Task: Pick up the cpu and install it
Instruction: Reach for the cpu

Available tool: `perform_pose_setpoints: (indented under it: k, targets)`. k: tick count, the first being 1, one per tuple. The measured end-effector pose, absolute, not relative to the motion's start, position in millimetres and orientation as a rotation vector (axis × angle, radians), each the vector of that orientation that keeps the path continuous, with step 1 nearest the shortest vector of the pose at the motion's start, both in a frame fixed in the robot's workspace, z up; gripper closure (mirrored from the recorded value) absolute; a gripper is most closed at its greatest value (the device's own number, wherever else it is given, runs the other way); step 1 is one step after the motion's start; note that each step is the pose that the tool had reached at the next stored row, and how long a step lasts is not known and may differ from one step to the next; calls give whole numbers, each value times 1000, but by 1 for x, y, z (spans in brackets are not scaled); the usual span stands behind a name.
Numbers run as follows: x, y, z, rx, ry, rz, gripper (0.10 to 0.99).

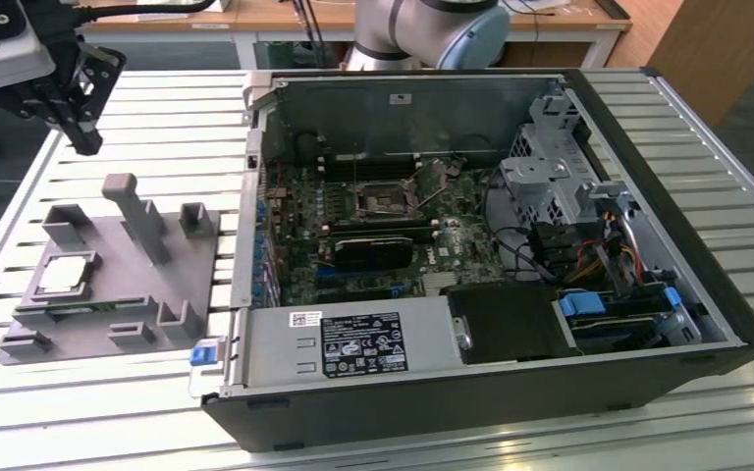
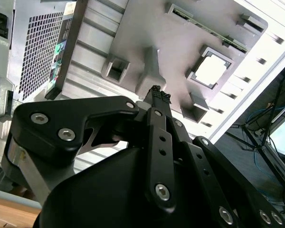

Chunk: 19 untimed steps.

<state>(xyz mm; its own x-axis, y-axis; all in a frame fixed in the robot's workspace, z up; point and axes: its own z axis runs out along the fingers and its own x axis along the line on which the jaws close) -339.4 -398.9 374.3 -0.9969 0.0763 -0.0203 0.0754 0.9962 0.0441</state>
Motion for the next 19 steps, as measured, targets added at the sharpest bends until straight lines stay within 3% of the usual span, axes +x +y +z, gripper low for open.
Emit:
perform_pose_setpoints:
  k: [19]
  targets:
    - [-357,-399,372,118,3117,67,980]
